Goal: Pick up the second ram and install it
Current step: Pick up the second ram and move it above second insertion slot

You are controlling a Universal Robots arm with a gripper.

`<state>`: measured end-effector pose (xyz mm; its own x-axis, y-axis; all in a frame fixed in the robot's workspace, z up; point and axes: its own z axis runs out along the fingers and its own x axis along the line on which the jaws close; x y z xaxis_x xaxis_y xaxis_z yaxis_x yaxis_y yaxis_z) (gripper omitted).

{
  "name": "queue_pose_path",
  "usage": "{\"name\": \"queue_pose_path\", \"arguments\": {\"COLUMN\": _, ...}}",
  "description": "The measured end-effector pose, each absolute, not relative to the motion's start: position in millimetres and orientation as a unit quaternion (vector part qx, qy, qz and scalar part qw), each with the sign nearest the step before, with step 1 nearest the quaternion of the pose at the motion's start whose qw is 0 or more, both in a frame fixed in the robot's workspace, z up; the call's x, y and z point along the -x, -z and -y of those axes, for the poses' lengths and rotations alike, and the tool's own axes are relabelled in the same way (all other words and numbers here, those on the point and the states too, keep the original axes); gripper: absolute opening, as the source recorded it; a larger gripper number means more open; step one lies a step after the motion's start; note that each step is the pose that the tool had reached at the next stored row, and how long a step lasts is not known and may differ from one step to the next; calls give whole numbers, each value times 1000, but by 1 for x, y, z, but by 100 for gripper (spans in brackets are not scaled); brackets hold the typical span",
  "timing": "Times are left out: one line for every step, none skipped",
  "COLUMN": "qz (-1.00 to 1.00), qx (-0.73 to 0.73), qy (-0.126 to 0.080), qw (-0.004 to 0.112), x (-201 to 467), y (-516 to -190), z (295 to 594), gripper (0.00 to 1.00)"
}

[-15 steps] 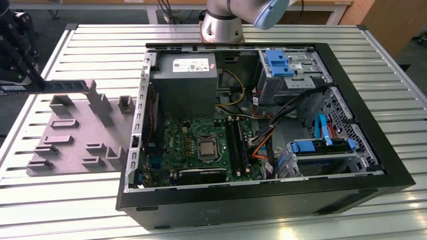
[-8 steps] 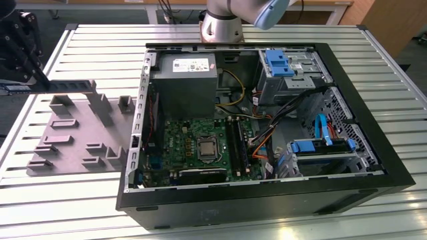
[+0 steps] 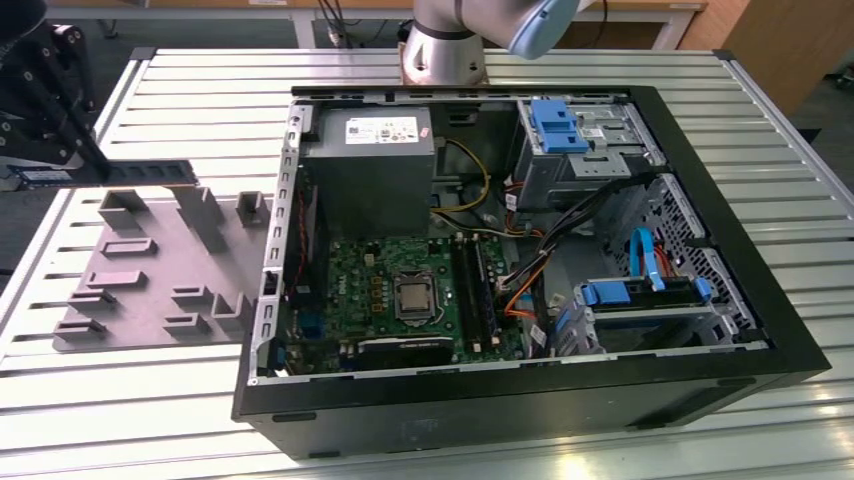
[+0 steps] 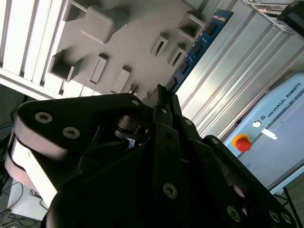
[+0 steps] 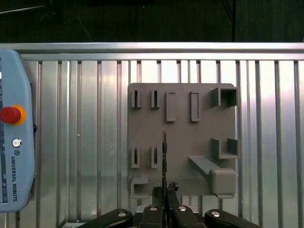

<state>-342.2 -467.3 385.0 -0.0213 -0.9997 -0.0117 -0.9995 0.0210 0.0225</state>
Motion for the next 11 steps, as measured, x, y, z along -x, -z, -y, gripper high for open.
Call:
{"name": "queue_pose_path", "arguments": {"qz": 714, "qx": -700, "qy": 12, "qw": 4, "x": 341, "y": -385, "z": 467, "gripper": 14}}
{"name": "queue_pose_path", "arguments": {"qz": 714, "qx": -700, "qy": 12, "qw": 4, "x": 341, "y": -385, "z": 467, "gripper": 14}}
{"name": "queue_pose_path", "arguments": {"qz": 714, "qx": -700, "qy": 12, "qw": 4, "x": 340, "y": -385, "z": 467, "gripper": 14}}
{"name": "queue_pose_path", "arguments": {"qz": 714, "qx": -700, "qy": 12, "qw": 4, "x": 339, "y": -385, "z": 467, "gripper": 14}}
{"name": "queue_pose_path", "arguments": {"qz": 714, "qx": -700, "qy": 12, "qw": 4, "x": 338, "y": -385, "z": 467, "gripper": 14}}
{"name": "queue_pose_path", "arguments": {"qz": 714, "qx": -700, "qy": 12, "qw": 4, "x": 337, "y": -385, "z": 467, "gripper": 14}}
{"name": "queue_pose_path", "arguments": {"qz": 714, "qx": -700, "qy": 12, "qw": 4, "x": 336, "y": -385, "z": 467, "gripper": 14}}
{"name": "queue_pose_path", "arguments": {"qz": 714, "qx": -700, "qy": 12, "qw": 4, "x": 335, "y": -385, "z": 467, "gripper": 14}}
{"name": "queue_pose_path", "arguments": {"qz": 714, "qx": -700, "qy": 12, "qw": 4, "x": 334, "y": -385, "z": 467, "gripper": 14}}
{"name": "queue_pose_path", "arguments": {"qz": 714, "qx": -700, "qy": 12, "qw": 4, "x": 333, "y": -385, "z": 467, "gripper": 14}}
{"name": "queue_pose_path", "arguments": {"qz": 714, "qx": -700, "qy": 12, "qw": 4, "x": 332, "y": -385, "z": 467, "gripper": 14}}
